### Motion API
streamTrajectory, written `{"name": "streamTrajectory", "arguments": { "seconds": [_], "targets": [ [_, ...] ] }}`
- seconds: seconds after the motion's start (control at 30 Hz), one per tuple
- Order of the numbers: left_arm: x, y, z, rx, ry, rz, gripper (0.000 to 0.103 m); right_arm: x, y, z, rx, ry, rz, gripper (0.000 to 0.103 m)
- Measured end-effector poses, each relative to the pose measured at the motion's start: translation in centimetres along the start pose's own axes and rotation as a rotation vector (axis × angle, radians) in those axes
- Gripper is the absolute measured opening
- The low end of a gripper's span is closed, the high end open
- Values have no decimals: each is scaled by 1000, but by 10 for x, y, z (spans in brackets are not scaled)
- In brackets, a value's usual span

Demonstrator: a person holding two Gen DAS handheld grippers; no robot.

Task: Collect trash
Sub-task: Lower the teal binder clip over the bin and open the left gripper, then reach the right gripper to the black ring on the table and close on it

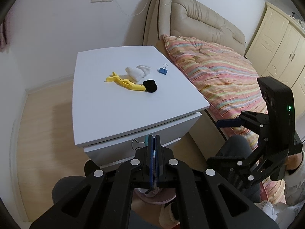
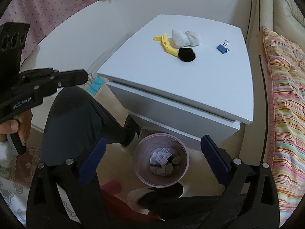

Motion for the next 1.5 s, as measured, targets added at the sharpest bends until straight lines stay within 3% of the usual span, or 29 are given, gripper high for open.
{"name": "streamTrajectory", "arguments": {
  "seconds": [0.7,0.97,1.07,1.1,1.13,1.17,1.2,1.23,1.5],
  "targets": [
    [-44,4,-16,39,53,-112,1,-31,6,36,-75,90,-85,100],
    [-61,10,-24,72,76,-161,1,-44,9,43,-98,86,-125,100],
    [-62,11,-28,88,79,-159,8,-48,10,44,-102,83,-134,100],
    [-62,11,-30,93,74,-157,17,-49,10,44,-103,83,-136,100],
    [-61,11,-31,99,75,-153,43,-49,10,44,-104,83,-139,100],
    [-59,12,-33,100,77,-138,59,-50,10,44,-104,82,-141,100],
    [-58,12,-33,93,80,-129,81,-50,10,44,-104,81,-142,100],
    [-56,13,-32,78,80,-121,90,-50,10,43,-104,81,-142,100],
    [-44,10,-31,58,6,-91,95,-48,12,39,-95,78,-143,100]
  ]
}}
Point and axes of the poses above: each gripper's, at about its wrist camera, not at the fingertips, and z roughly against the way its jaws point, x to its left, y to its underside, the point moved 1 cm from there along -z, roughly the way its jaws point, and after that the axes turned 9 degrees about -y, right-handed, at the moved point
